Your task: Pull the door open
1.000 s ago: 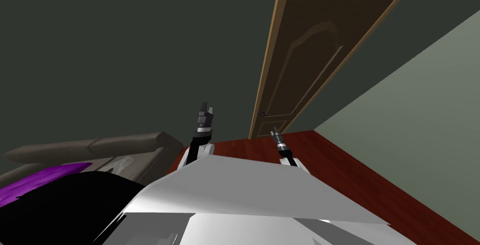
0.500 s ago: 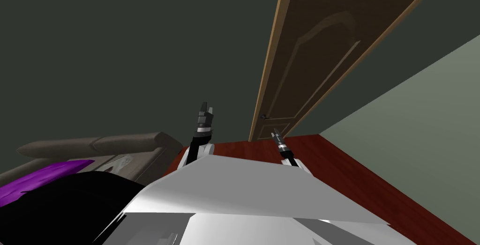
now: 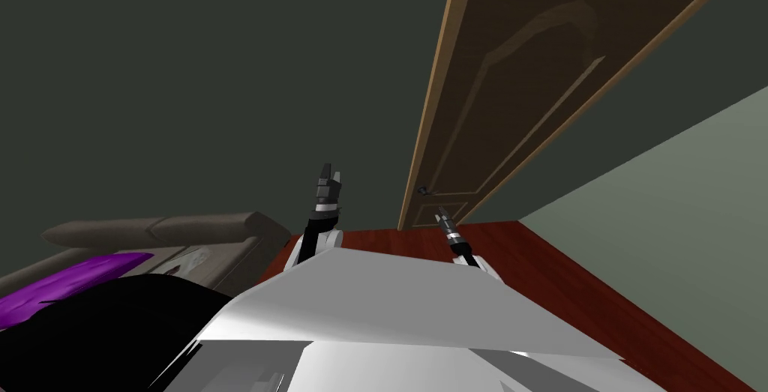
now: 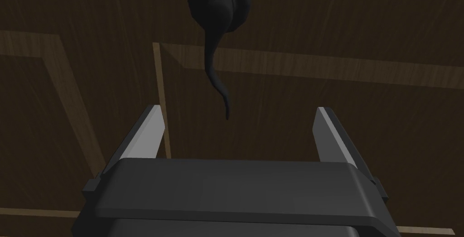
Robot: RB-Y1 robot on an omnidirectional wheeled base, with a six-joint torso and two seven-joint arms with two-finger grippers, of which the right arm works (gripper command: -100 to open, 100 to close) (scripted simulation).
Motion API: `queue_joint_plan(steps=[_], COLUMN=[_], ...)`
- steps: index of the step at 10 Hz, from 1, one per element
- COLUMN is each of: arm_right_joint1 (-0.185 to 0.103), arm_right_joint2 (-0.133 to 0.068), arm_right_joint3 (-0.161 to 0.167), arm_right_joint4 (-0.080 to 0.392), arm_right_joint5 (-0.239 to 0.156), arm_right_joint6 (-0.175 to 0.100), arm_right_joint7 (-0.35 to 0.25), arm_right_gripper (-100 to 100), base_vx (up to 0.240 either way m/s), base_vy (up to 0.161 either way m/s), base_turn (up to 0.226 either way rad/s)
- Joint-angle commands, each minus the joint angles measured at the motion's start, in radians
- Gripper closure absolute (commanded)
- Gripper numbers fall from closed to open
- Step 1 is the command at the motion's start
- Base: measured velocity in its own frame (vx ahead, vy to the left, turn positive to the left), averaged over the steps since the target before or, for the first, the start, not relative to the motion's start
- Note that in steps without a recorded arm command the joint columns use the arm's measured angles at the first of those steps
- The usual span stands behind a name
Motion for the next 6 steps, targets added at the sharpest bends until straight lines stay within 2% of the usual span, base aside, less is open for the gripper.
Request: queue_joint_plan(steps=[1,3,4,5,6], arm_right_joint1=[-0.012,-0.026,-0.025,-0.026,-0.026], arm_right_joint2=[-0.005,-0.016,-0.013,-0.025,-0.025], arm_right_joint3=[0.000,0.001,0.001,-0.021,-0.021], arm_right_joint4=[0.029,0.073,0.066,0.100,0.100], arm_right_joint5=[0.003,0.011,0.009,-0.006,-0.006], arm_right_joint6=[-0.010,-0.021,-0.019,-0.038,-0.038], arm_right_joint7=[-0.004,-0.016,-0.012,-0.014,-0.014], arm_right_gripper=[-100,-100,-100,-100,-100], base_vx=[0.080,0.107,0.050,0.138,0.162], base_vy=[-0.045,-0.053,-0.032,0.020,0.041], base_turn=[0.030,0.070,0.019,0.198,0.178])
